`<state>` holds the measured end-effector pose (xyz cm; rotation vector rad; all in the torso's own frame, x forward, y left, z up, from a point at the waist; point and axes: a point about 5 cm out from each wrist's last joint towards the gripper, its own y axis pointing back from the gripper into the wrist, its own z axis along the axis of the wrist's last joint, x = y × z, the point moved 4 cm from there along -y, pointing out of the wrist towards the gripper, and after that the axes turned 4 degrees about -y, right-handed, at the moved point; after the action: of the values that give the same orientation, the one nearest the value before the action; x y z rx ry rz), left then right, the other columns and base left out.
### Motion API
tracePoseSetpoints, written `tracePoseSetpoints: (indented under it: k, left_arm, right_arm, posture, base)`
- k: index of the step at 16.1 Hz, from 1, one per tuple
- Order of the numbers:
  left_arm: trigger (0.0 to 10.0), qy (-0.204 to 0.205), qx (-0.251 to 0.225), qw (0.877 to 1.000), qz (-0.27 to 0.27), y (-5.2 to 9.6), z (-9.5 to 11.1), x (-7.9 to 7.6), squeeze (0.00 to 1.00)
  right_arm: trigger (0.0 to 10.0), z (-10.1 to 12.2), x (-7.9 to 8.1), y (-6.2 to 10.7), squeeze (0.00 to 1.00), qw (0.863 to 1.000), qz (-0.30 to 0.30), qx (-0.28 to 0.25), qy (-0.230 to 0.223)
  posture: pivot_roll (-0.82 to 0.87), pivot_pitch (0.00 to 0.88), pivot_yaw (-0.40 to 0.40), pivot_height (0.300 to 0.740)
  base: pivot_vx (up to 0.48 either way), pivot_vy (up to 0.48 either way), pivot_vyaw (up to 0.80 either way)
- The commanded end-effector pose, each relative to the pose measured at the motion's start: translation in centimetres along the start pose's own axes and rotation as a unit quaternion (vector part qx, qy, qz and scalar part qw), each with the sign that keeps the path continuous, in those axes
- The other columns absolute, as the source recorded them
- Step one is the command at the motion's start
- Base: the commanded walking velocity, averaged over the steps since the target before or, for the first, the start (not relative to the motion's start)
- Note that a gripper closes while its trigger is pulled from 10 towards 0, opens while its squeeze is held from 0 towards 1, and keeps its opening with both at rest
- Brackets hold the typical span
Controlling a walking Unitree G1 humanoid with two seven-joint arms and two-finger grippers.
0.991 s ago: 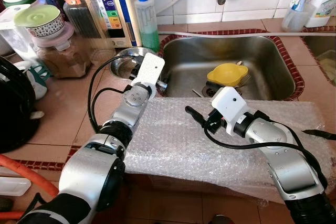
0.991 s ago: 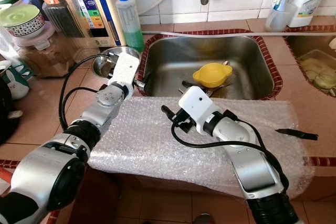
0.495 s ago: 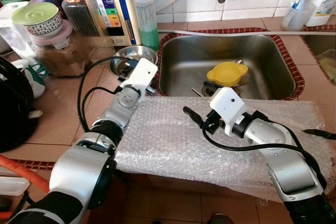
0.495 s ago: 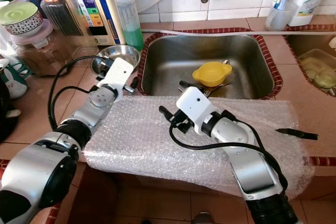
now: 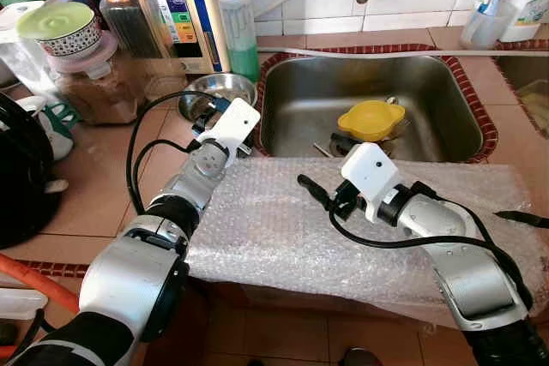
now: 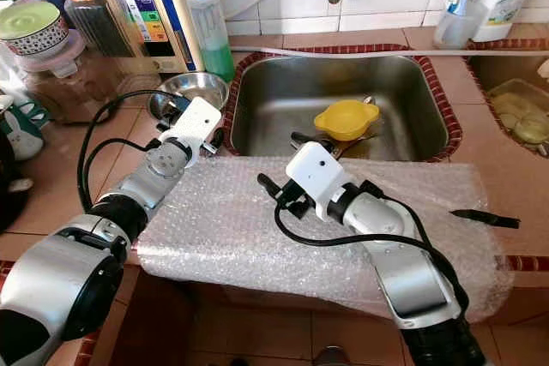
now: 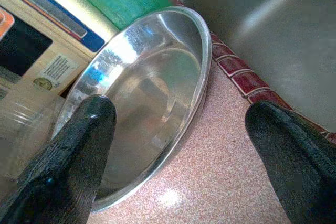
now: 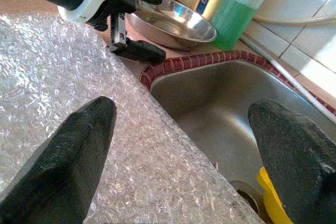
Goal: Kitchen organization
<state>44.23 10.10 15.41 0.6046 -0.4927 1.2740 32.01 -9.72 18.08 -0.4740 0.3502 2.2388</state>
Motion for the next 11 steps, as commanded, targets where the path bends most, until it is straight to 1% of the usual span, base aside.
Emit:
tracePoseSetpoints:
  k: [1,5,11]
  left_arm:
    - [0.0,-0.015,0.031,0.999,-0.008,0.2,-1.6,-0.2,0.0]
    - [0.0,-0.02,0.057,0.998,-0.012,0.6,-3.2,0.0,0.0]
    - [0.0,-0.001,0.074,0.997,-0.018,0.7,-4.1,0.0,0.0]
  right_arm:
    - [10.0,0.6,0.7,0.0,0.71,1.0,0.012,-0.009,0.006]
    - [10.0,0.5,0.8,0.0,0.71,1.0,0.012,-0.007,0.006]
    - [10.0,0.6,0.7,-0.1,0.7,1.0,0.012,-0.009,0.011]
  posture:
    - [-0.41,0.166,0.153,0.74]
    - [-0.41,0.166,0.153,0.74]
    - [-0.4,0.159,0.147,0.74]
  base:
    - [0.0,0.0,0.0]
    - [0.0,0.0,0.0]
    - [0.0,0.0,0.0]
